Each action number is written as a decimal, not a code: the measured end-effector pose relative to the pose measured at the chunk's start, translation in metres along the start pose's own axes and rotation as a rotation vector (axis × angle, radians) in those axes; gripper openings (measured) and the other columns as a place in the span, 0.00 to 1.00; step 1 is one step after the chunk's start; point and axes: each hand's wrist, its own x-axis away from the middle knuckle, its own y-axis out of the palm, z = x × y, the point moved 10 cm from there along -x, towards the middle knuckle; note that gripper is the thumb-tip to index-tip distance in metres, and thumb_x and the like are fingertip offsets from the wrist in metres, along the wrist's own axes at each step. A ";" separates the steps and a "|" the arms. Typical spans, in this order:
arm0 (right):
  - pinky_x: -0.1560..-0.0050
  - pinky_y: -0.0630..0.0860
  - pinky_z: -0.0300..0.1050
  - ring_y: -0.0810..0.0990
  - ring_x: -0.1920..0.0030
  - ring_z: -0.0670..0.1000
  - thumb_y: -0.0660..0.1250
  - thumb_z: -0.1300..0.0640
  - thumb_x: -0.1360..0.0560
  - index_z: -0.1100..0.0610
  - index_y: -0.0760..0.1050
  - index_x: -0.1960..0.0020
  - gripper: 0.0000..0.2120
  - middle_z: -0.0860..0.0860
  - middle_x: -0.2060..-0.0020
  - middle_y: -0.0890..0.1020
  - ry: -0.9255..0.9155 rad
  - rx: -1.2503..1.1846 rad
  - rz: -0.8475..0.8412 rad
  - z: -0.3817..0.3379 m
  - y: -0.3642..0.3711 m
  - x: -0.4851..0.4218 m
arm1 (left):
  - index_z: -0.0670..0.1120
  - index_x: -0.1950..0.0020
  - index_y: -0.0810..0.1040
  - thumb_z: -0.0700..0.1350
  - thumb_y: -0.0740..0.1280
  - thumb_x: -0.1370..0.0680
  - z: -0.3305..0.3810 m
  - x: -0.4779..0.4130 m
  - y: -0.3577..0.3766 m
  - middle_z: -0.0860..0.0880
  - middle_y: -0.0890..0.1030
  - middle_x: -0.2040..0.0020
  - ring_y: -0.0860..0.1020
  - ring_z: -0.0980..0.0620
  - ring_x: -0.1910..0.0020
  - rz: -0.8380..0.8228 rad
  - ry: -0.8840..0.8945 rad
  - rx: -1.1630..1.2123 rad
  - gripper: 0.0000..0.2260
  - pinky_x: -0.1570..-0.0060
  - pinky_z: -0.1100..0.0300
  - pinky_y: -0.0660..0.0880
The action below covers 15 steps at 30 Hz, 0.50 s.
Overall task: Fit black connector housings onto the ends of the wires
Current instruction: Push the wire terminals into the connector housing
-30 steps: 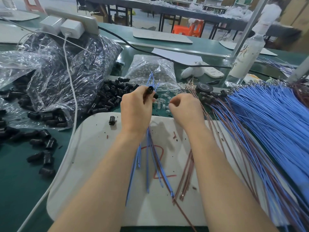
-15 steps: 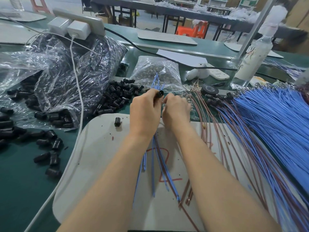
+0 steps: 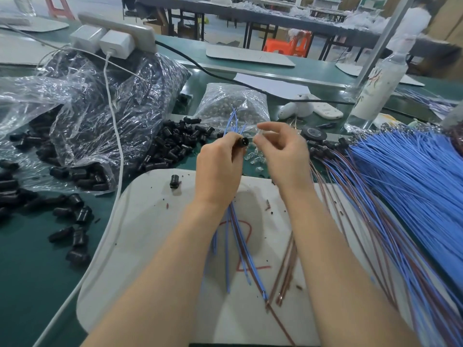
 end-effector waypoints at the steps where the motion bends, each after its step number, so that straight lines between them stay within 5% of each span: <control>1: 0.56 0.77 0.37 0.81 0.60 0.44 0.69 0.62 0.26 0.52 0.78 0.53 0.06 0.49 0.61 0.83 0.006 -0.108 -0.003 -0.003 -0.005 0.004 | 0.40 0.54 0.80 0.39 0.65 0.23 0.000 0.000 0.001 0.44 0.82 0.62 0.78 0.43 0.62 -0.003 0.000 -0.007 0.05 0.58 0.48 0.75; 6: 0.50 0.79 0.44 0.83 0.58 0.49 0.70 0.63 0.26 0.52 0.79 0.57 0.06 0.50 0.61 0.84 -0.072 -0.111 -0.001 -0.018 -0.014 0.019 | 0.40 0.55 0.79 0.38 0.65 0.24 -0.001 0.001 0.007 0.43 0.81 0.63 0.76 0.40 0.63 -0.040 -0.020 -0.047 0.04 0.60 0.49 0.74; 15: 0.57 0.74 0.31 0.78 0.65 0.39 0.70 0.62 0.26 0.59 0.81 0.55 0.01 0.44 0.65 0.80 -0.249 0.179 0.067 -0.036 -0.016 0.029 | 0.41 0.54 0.80 0.41 0.63 0.22 -0.001 0.002 0.008 0.44 0.80 0.63 0.72 0.45 0.64 -0.070 -0.043 -0.145 0.07 0.62 0.53 0.68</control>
